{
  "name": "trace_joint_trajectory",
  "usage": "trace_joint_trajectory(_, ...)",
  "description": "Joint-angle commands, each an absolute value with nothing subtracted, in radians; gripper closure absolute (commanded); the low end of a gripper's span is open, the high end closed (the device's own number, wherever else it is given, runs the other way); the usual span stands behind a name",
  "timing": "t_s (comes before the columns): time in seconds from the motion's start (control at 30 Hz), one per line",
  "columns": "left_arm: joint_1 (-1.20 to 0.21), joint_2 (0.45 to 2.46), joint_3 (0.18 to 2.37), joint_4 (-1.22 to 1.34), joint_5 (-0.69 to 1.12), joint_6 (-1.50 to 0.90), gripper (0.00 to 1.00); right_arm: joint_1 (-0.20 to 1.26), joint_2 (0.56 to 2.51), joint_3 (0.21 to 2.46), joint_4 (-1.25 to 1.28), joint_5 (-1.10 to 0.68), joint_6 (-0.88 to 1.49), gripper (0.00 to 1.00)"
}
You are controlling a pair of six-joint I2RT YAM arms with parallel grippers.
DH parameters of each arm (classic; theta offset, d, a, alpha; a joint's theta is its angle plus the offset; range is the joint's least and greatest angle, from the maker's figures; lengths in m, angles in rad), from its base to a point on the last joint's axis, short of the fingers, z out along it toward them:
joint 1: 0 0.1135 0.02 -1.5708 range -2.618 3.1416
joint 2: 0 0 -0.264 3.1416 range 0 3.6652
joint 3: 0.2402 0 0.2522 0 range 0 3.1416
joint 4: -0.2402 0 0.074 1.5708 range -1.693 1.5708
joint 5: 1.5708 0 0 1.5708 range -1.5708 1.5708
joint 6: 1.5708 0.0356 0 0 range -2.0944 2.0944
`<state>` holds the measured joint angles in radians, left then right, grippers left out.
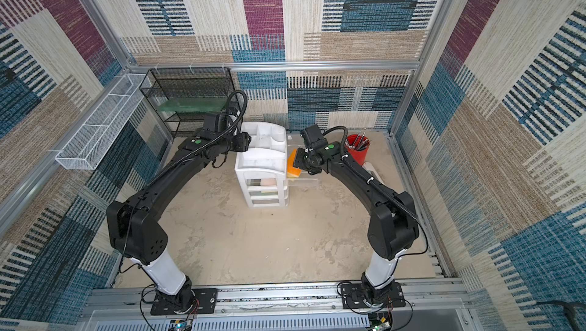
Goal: Take the sponge out of the drawer
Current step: Pick up the sponge from the drawer.
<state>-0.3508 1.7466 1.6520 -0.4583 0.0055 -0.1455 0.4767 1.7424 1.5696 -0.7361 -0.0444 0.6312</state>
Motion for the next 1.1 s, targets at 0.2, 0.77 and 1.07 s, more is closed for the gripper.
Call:
trace_joint_trajectory(0.2, -0.326, 1.803, 1.676, -0.519, 0.016, -0.1, 0.41, 0.475, 1.763, 1.569, -0.664, 0.003, 0.612, 0.84)
trace_joint_trajectory(0.77, -0.281, 2.002, 1.919, -0.622, 0.043, -0.146, 0.44, 0.402, 1.874, 1.652, -0.472, -0.029, 0.523, 1.0)
trace_joint_trajectory(1.07, -0.281, 2.024, 2.003, -0.67, 0.06, -0.141, 0.43, 0.396, 1.889, 1.694, -0.482, -0.044, 0.454, 1.0)
